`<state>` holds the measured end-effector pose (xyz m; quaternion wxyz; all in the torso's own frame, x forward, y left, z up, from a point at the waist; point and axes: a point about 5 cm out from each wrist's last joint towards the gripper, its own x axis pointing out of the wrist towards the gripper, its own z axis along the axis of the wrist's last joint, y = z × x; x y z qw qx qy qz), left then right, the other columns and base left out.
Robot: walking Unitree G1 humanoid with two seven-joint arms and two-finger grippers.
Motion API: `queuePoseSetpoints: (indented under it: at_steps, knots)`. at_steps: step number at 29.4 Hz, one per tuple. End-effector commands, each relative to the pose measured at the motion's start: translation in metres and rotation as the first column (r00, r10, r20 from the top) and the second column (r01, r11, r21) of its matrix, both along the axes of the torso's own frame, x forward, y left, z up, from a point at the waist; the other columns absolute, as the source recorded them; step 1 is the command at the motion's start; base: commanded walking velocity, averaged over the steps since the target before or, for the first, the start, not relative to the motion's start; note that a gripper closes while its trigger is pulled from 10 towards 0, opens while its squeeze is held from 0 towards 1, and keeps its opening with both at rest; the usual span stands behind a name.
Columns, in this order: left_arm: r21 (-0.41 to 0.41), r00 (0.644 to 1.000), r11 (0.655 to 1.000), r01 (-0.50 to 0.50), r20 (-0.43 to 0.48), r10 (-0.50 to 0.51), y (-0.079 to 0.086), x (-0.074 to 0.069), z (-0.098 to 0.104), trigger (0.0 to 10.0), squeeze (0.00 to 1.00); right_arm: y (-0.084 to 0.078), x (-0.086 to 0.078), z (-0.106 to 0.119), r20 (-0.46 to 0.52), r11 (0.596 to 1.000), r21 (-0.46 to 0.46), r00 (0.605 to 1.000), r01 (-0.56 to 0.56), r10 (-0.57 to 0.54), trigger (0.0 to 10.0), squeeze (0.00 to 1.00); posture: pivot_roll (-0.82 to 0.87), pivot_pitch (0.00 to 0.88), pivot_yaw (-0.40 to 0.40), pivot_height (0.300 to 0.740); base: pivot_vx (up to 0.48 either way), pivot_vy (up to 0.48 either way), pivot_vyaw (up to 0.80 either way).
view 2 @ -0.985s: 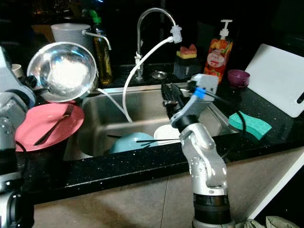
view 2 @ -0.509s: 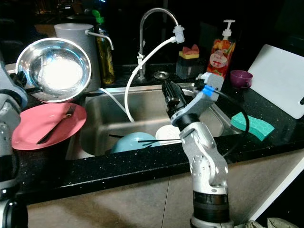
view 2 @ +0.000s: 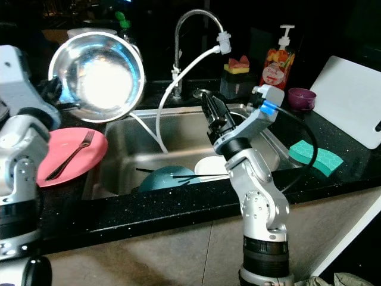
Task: Kitchen organization
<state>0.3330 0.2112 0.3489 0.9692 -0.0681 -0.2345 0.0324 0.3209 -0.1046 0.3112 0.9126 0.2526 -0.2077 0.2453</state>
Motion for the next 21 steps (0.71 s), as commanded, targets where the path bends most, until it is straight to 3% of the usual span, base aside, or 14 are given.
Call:
queuePoseSetpoints:
  at_steps: [1,5,11,21]
  knots:
    - [0.037,0.999,0.999,0.032,0.032,-0.033,-0.013,-0.002,0.002,10.0,0.0,0.003,-0.002,0.004,0.006,1.0,0.009,1.0,-0.016,0.016,10.0,0.0,0.06,0.095,-0.07,0.74,0.0,0.0,0.0]
    - [0.102,0.997,0.993,0.056,0.042,-0.061,-0.026,-0.002,0.0,10.0,0.0,0.007,-0.002,0.006,0.003,0.999,0.02,1.0,-0.027,0.027,10.0,0.0,0.06,0.094,-0.069,0.74,0.0,0.0,0.0]
    - [0.112,0.996,0.991,0.077,0.026,-0.081,-0.034,0.0,-0.005,10.0,0.0,0.011,-0.002,0.006,0.002,0.999,0.02,0.999,-0.038,0.038,10.0,0.0,0.06,0.094,-0.069,0.74,0.0,0.0,0.0]
    - [0.171,0.995,0.981,0.095,0.01,-0.098,-0.052,0.003,-0.013,10.0,0.0,0.028,-0.004,-0.004,-0.016,0.99,-0.114,0.997,-0.081,0.08,10.0,0.0,0.05,0.101,-0.07,0.74,0.0,0.0,0.0]
